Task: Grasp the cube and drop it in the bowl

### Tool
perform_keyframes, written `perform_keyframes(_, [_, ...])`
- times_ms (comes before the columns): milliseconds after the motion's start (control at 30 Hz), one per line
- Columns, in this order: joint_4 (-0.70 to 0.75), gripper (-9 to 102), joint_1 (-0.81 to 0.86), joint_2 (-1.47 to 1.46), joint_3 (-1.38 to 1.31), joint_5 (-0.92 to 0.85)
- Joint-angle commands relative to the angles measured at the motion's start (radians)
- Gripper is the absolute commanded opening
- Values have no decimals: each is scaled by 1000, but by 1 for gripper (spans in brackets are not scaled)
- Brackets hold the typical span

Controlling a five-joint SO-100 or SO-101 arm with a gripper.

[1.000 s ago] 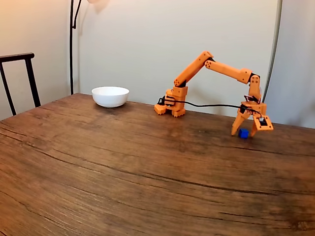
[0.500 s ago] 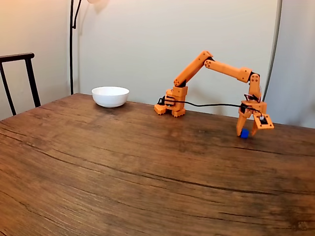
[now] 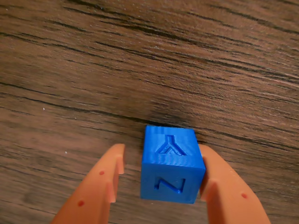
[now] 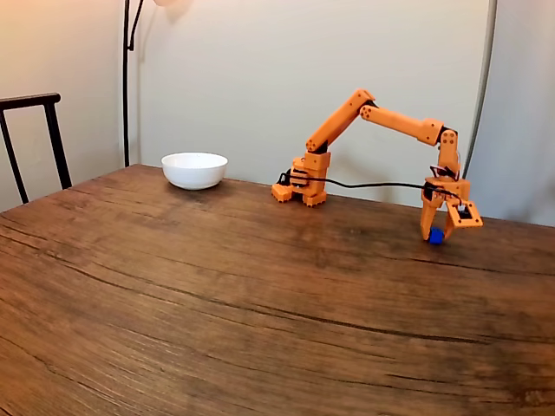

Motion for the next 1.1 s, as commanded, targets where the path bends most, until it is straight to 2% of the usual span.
perform_keyframes(0, [-14,19,-3,-12,12,6])
perform_keyframes(467, [-14,19,2,-14,52,8])
perform_keyframes(633, [-14,9,3,-14,54,8])
perform_keyframes(1067, [-2,9,5,-9,54,8])
